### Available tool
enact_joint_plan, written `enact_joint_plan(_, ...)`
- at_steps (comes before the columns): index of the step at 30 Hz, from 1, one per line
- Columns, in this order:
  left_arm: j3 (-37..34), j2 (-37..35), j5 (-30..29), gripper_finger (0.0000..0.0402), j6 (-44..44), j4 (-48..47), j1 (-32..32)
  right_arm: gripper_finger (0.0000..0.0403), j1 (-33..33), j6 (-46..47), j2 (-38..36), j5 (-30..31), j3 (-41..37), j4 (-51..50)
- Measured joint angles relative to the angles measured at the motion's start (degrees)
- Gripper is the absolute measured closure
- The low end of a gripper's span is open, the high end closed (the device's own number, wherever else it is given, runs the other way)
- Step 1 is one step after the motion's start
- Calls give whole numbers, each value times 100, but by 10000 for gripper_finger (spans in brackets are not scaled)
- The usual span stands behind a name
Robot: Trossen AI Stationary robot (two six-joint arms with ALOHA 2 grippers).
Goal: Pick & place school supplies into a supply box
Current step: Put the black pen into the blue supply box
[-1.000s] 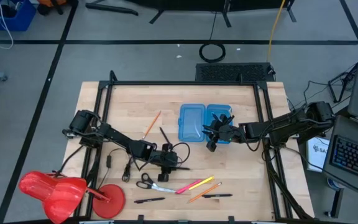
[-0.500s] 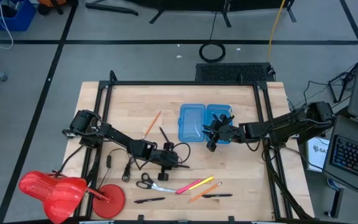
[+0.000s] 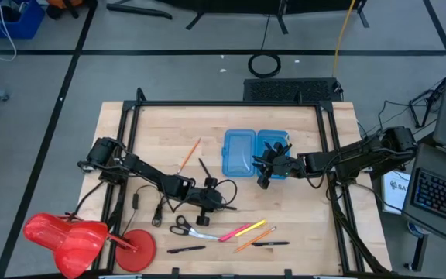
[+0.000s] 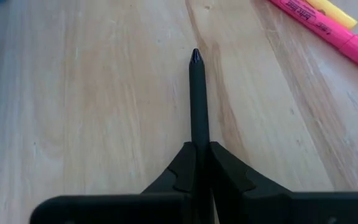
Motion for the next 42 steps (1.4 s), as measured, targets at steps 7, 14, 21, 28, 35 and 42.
enact_joint_plan(7,-13,-101,-191,377,146,61,-55,325,0,0,0,0,-2,-22)
enact_joint_plan(14,-13,-117,-752,377,371,115,-62,325,0,7,0,10,-2,-31)
enact_joint_plan(21,97,-127,-1319,377,558,149,-49,325,-2,15,-39,31,-2,68)
enact_joint_plan(28,307,-136,-1952,377,1032,151,-50,325,86,17,-548,27,-4,-113)
enact_joint_plan(35,552,-138,-2272,377,1521,152,66,325,388,20,-1265,26,-4,-388)
enact_joint_plan(42,849,-138,-2256,378,2205,156,441,325,660,3,-1539,24,-2,-385)
